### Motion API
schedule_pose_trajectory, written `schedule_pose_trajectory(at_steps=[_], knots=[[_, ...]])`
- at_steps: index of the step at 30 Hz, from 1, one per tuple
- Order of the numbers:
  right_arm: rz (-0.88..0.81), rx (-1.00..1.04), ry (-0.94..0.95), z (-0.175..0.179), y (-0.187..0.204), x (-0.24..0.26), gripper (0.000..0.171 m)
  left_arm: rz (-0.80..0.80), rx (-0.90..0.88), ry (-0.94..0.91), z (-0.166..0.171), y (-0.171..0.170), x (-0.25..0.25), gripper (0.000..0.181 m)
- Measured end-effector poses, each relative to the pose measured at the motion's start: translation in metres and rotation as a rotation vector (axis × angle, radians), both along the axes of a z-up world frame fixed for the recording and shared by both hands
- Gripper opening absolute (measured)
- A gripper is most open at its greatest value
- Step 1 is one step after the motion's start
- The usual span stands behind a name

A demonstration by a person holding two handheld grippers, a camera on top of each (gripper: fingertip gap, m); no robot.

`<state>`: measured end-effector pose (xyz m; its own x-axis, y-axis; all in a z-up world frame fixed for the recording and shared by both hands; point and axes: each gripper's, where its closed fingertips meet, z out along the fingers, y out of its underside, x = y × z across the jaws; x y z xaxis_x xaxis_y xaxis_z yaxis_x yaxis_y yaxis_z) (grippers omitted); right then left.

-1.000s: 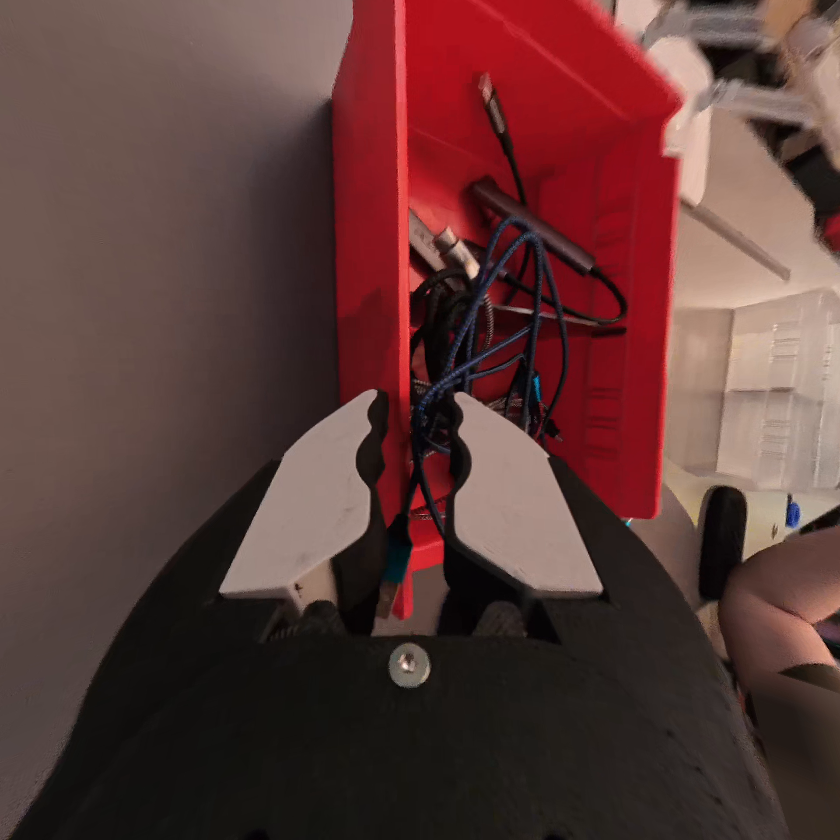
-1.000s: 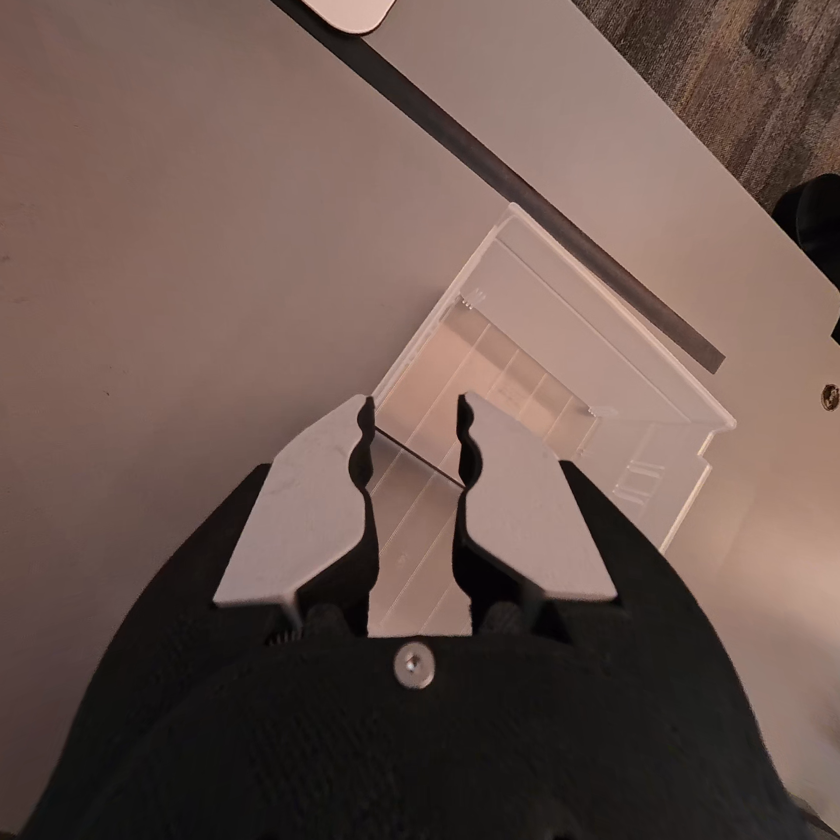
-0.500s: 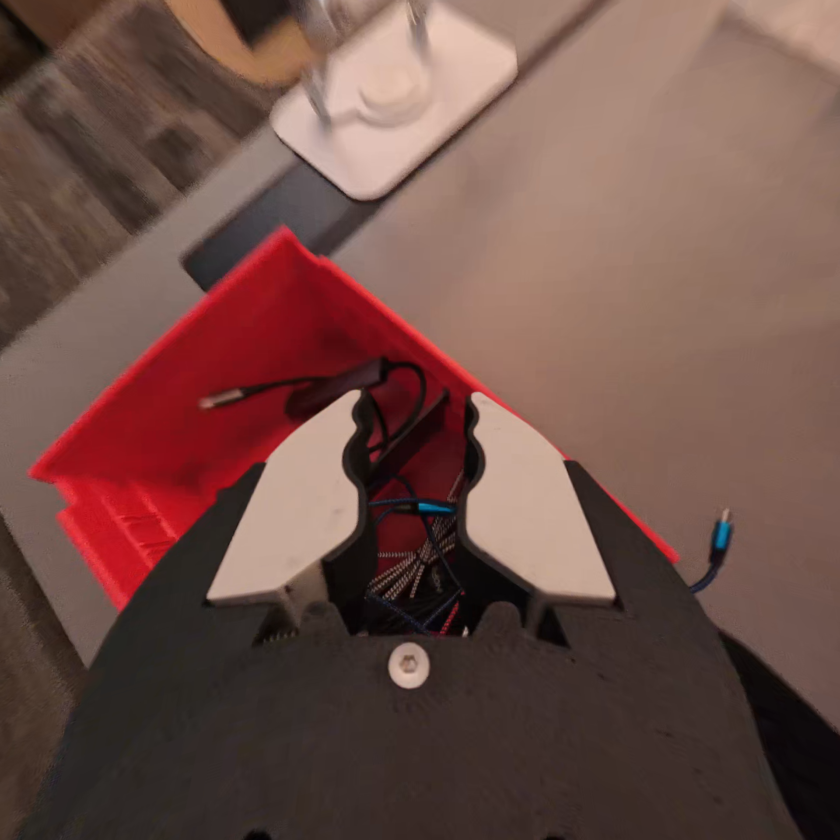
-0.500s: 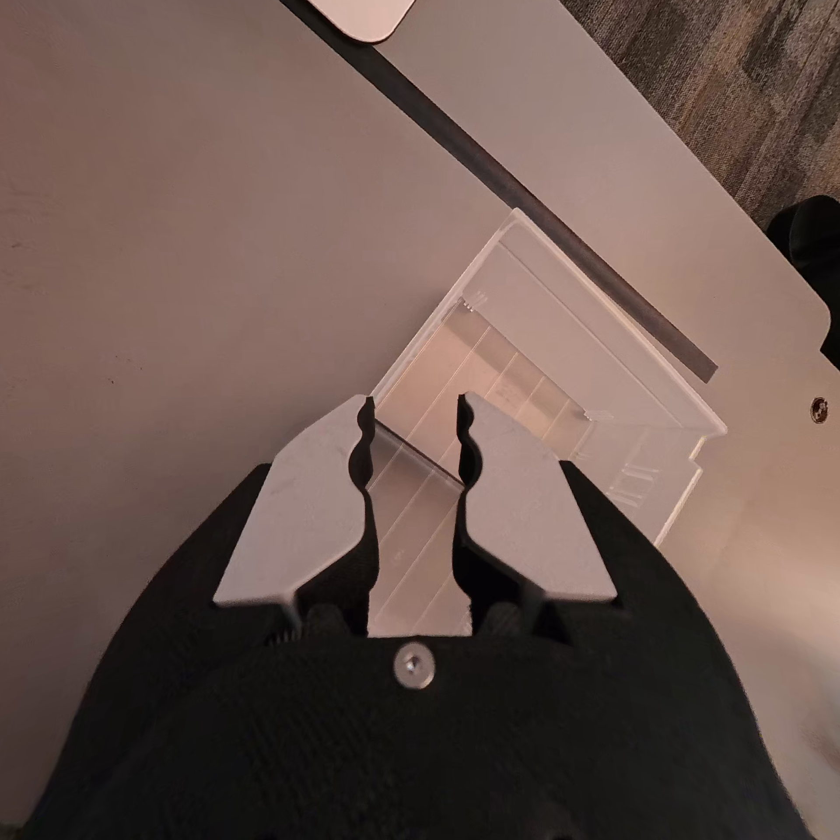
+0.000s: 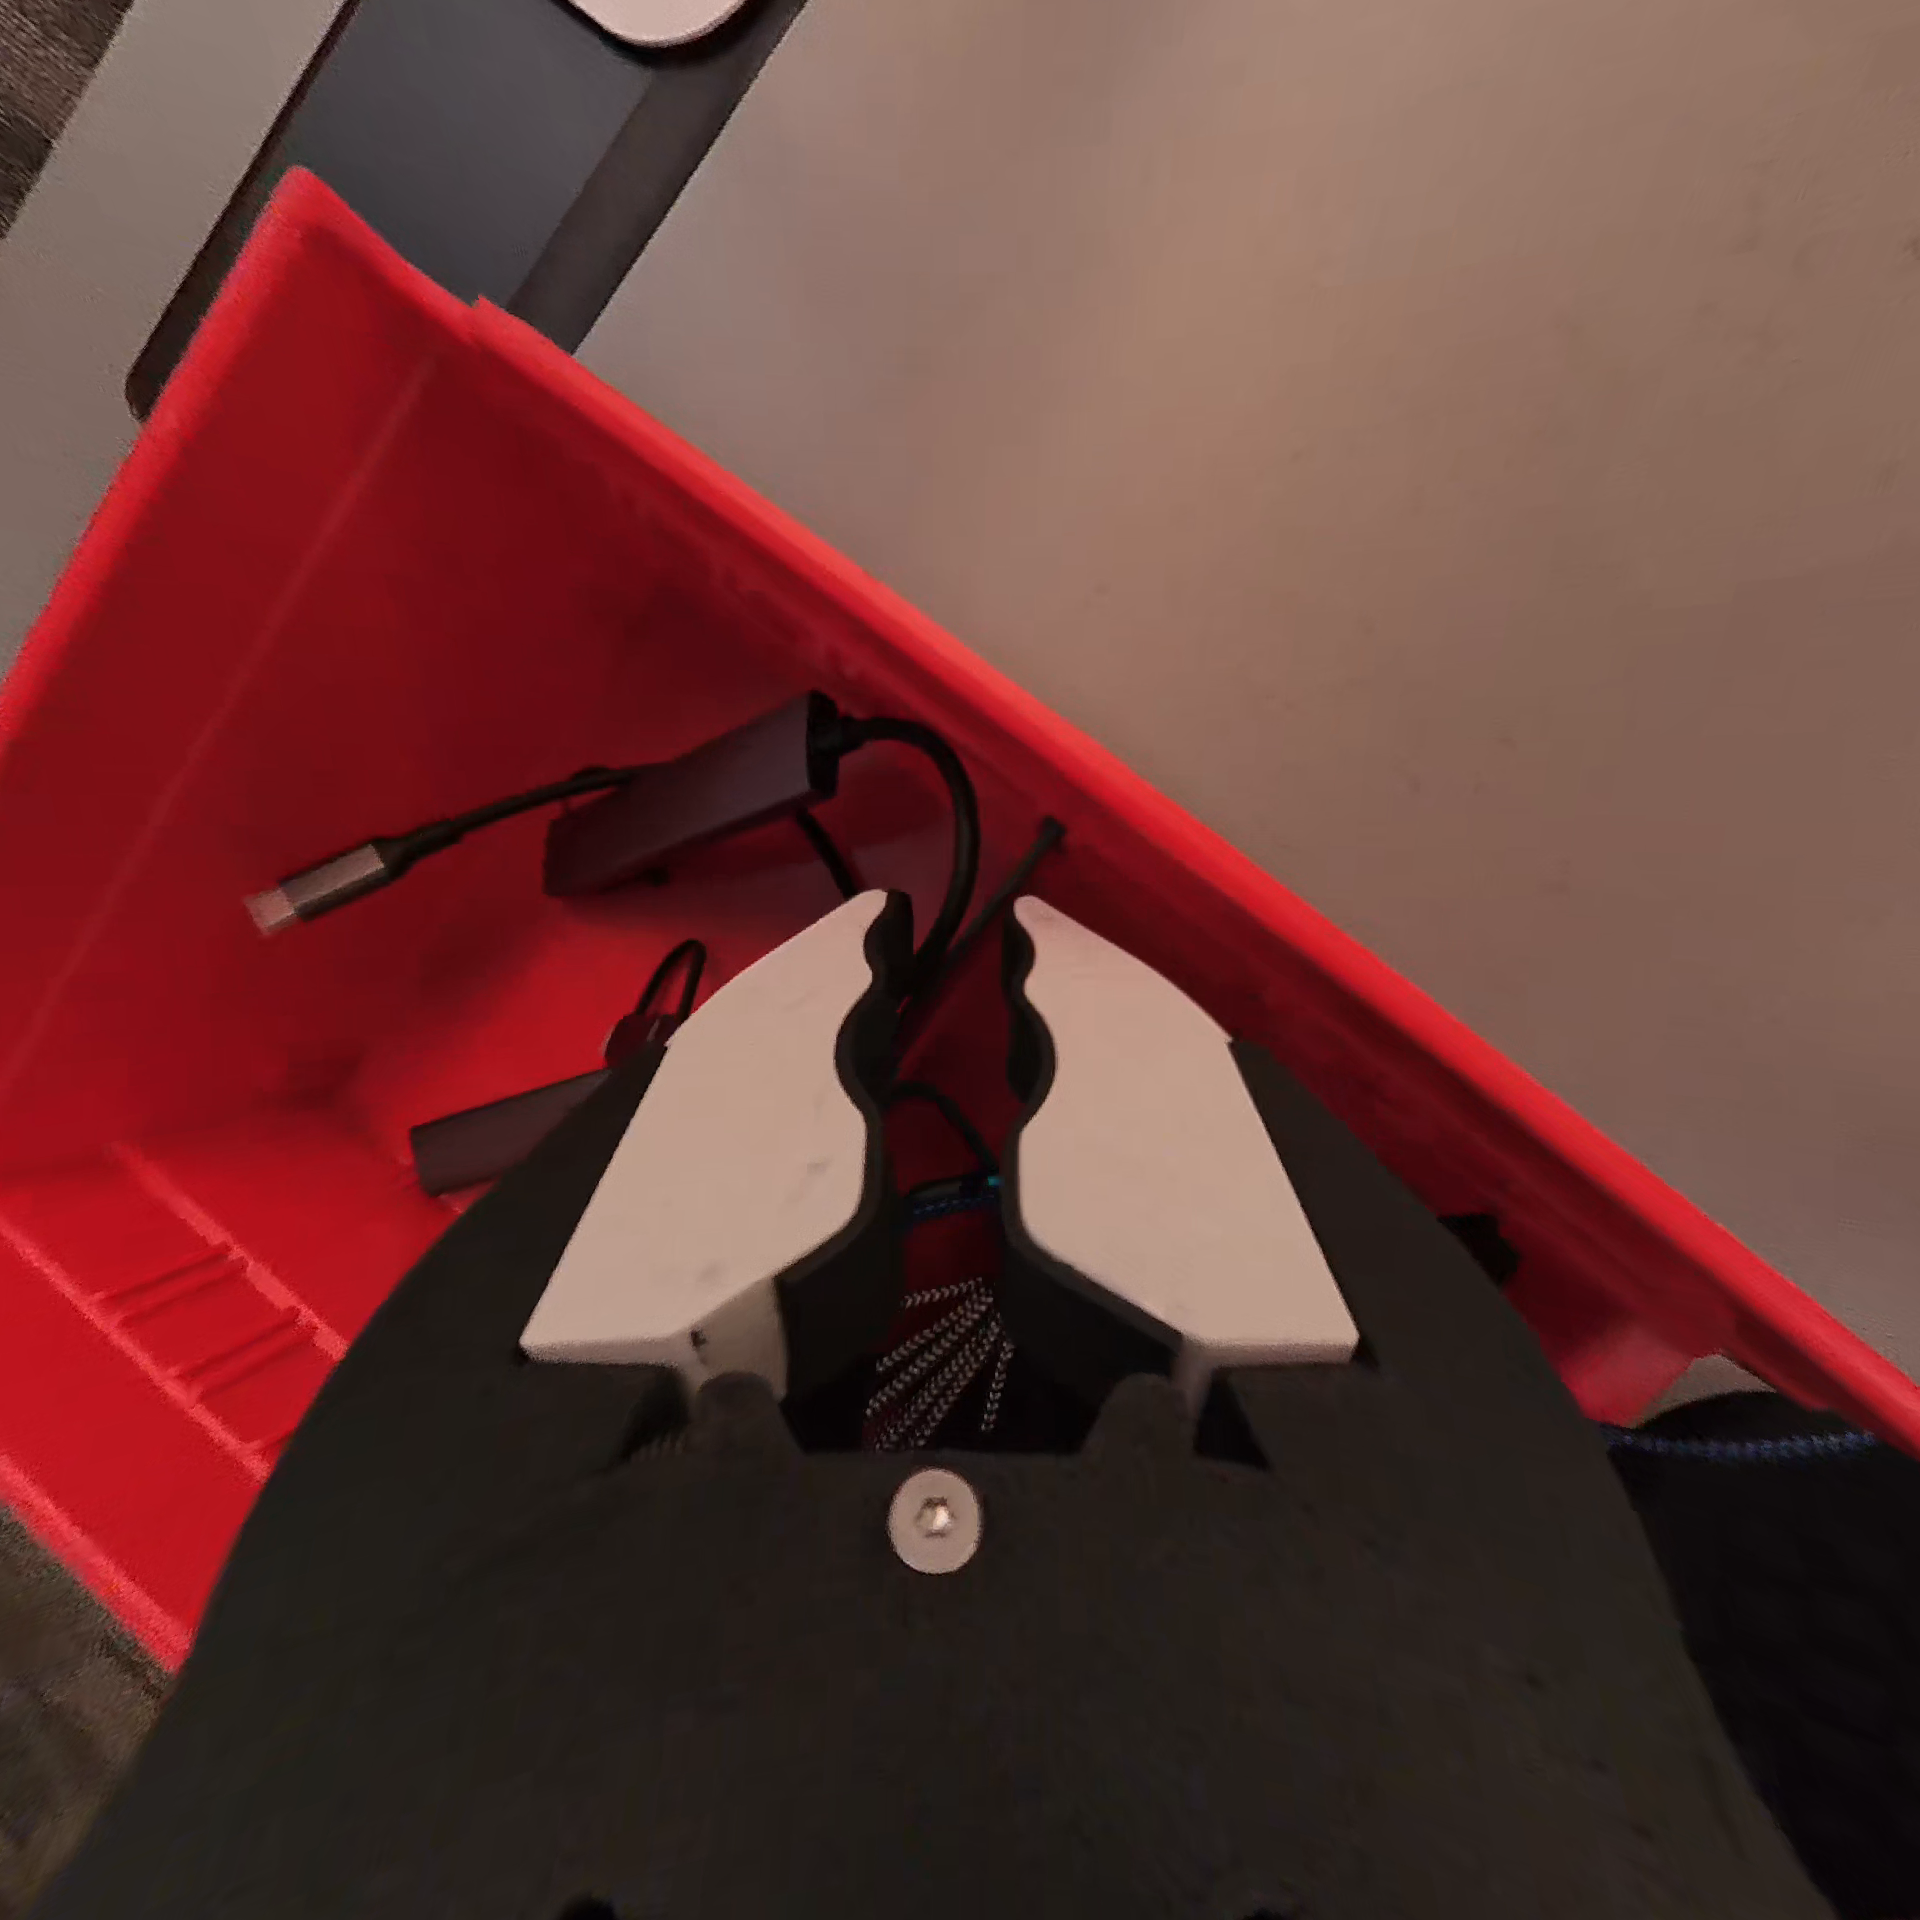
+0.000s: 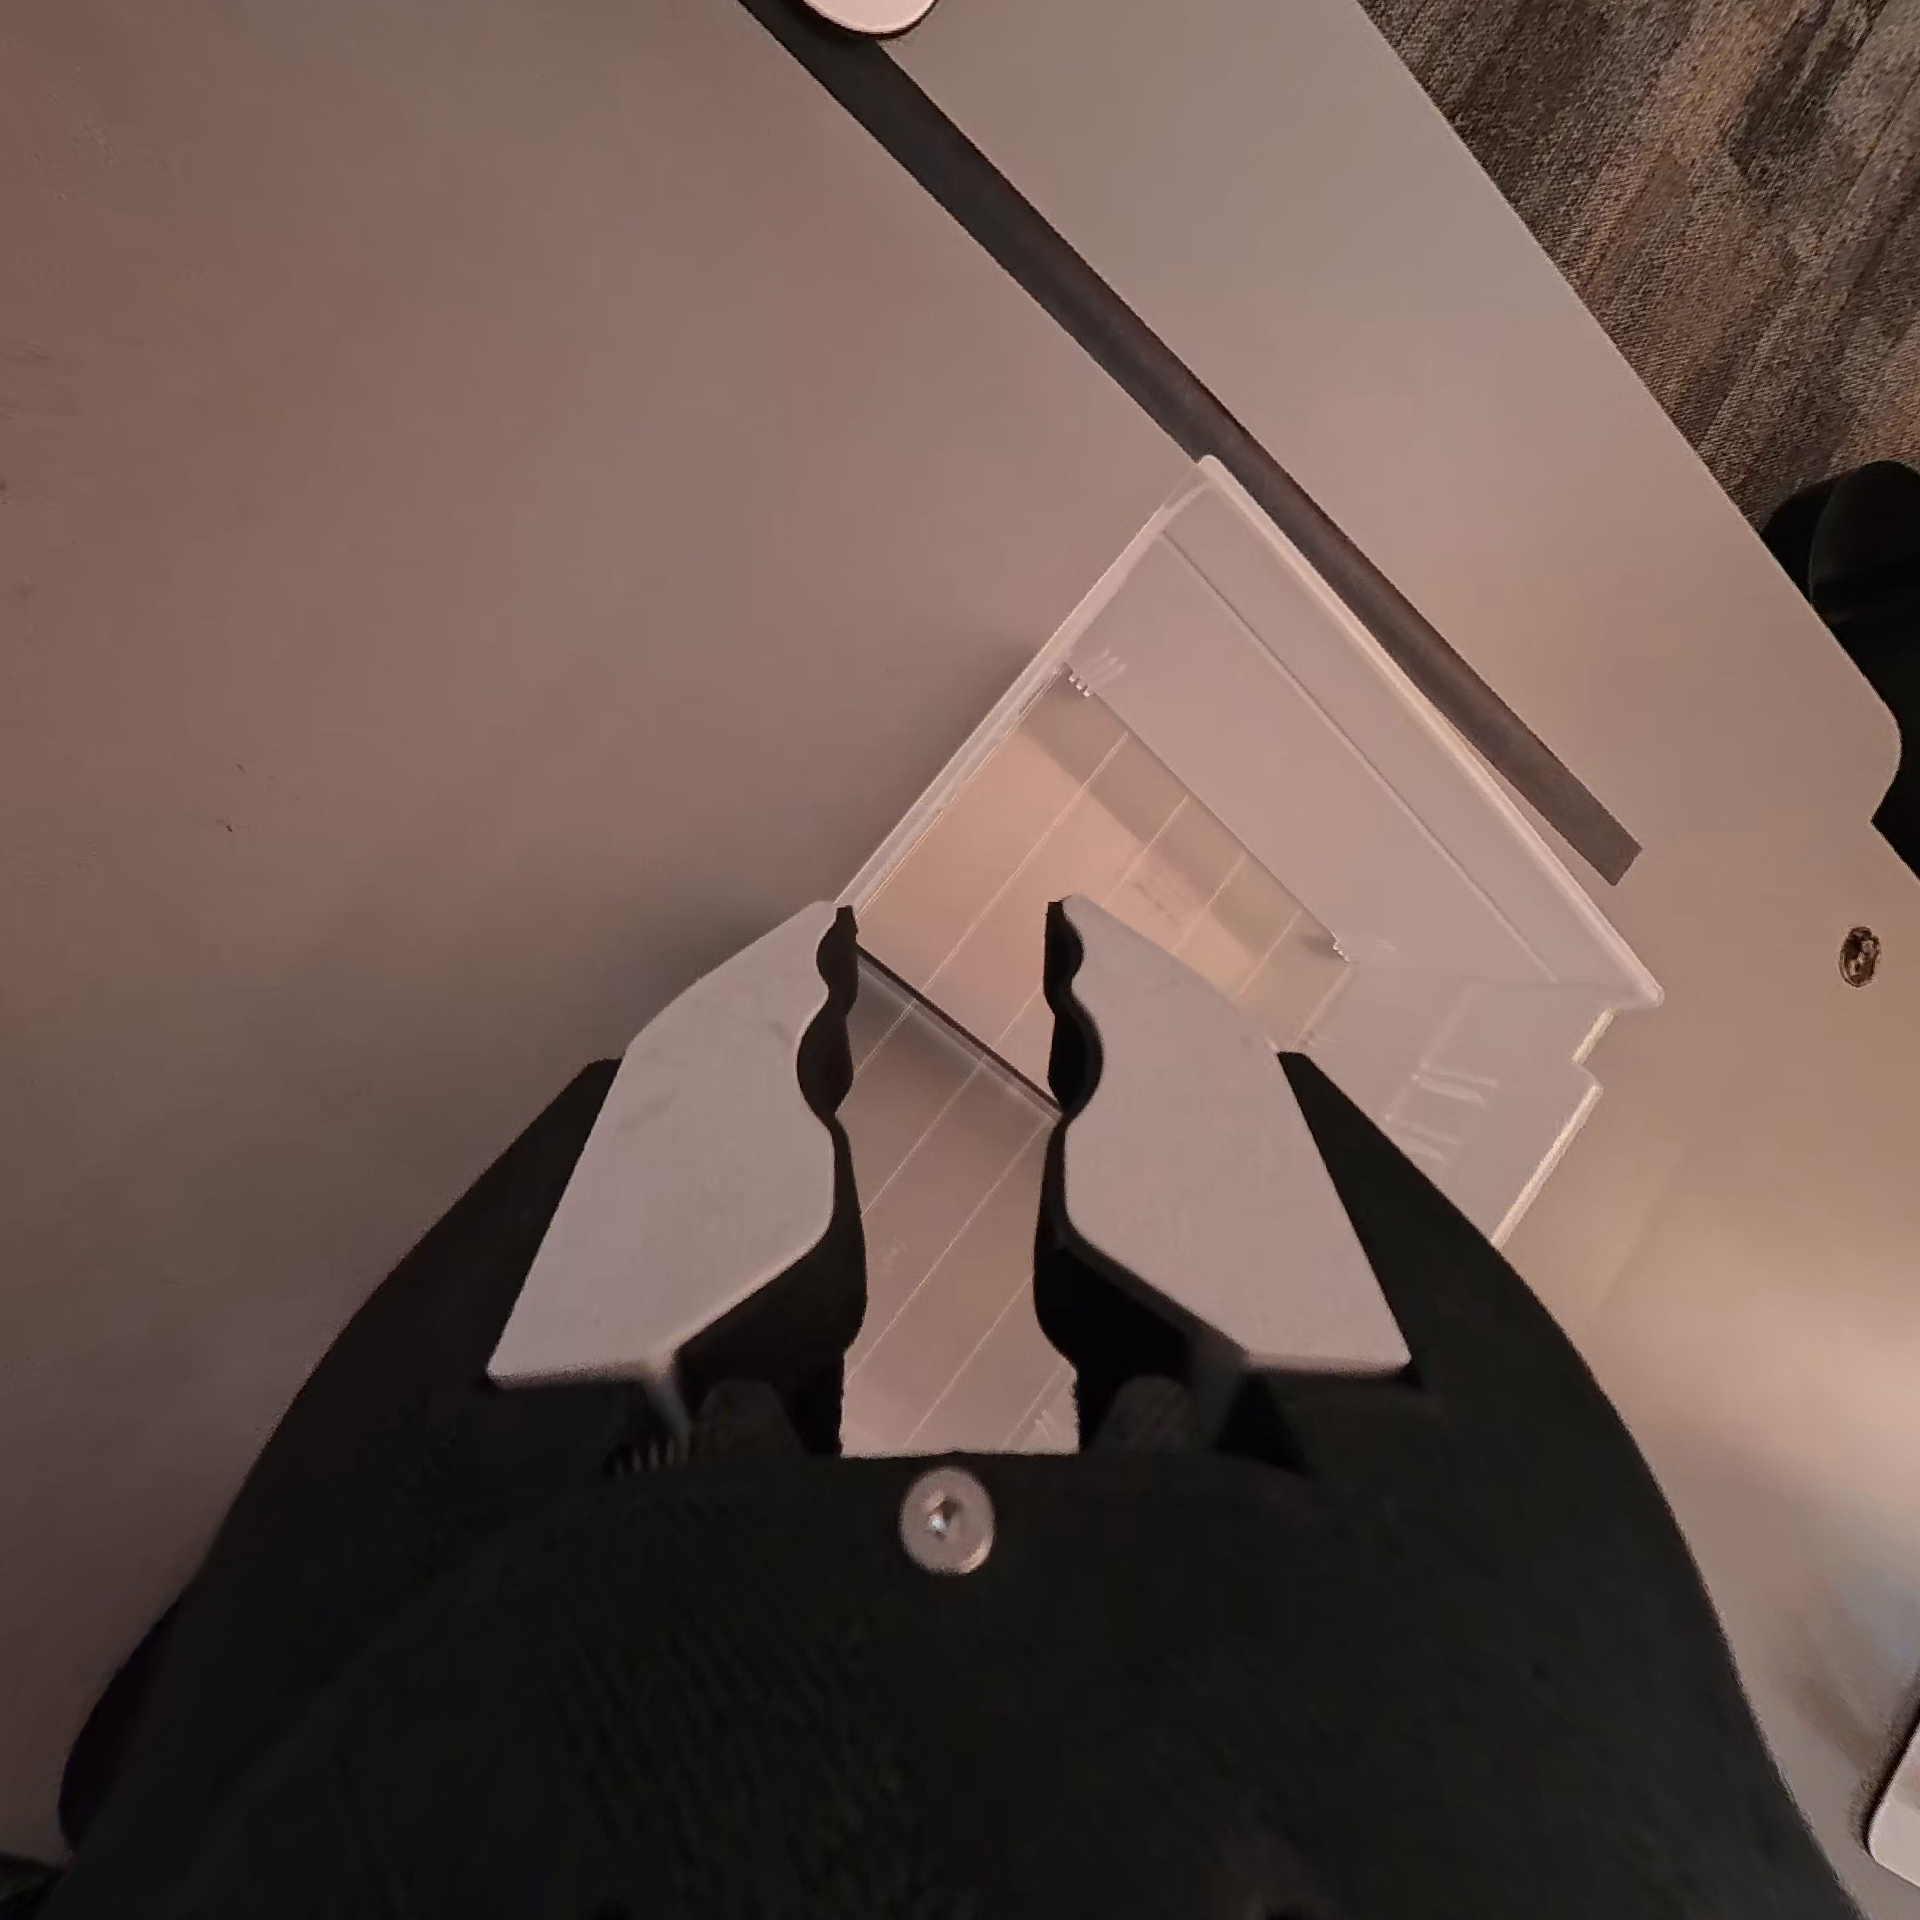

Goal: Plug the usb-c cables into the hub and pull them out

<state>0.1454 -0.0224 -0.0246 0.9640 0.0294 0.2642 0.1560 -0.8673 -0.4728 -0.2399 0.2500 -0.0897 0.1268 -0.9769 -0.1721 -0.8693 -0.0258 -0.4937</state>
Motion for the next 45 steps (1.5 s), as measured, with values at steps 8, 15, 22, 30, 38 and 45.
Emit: schedule_pose_trajectory(at_steps=[8, 15, 22, 30, 38, 45], knots=[[-0.014, -0.031, 0.005, -0.004, -0.009, 0.009, 0.036, -0.009, 0.003, -0.178, 0.047, -0.007, -0.001, 0.000], [-0.152, 0.035, 0.056, 0.007, -0.043, 0.051, 0.036, -0.015, 0.047, -0.162, 0.043, -0.006, -0.001, 0.024], [-0.401, 0.079, 0.178, 0.000, -0.104, 0.106, 0.036, -0.009, -0.049, -0.104, 0.012, -0.004, 0.003, 0.025], [-0.551, 0.061, 0.356, -0.036, -0.150, 0.137, 0.036, -0.020, -0.069, -0.077, 0.004, -0.004, 0.004, 0.014], [-0.560, -0.044, 0.485, -0.069, -0.154, 0.131, 0.032, -0.031, -0.077, -0.073, 0.005, -0.006, 0.001, 0.014], [-0.626, -0.011, 0.619, -0.076, -0.152, 0.133, 0.016, -0.033, -0.049, -0.051, 0.006, -0.006, 0.001, 0.013]])
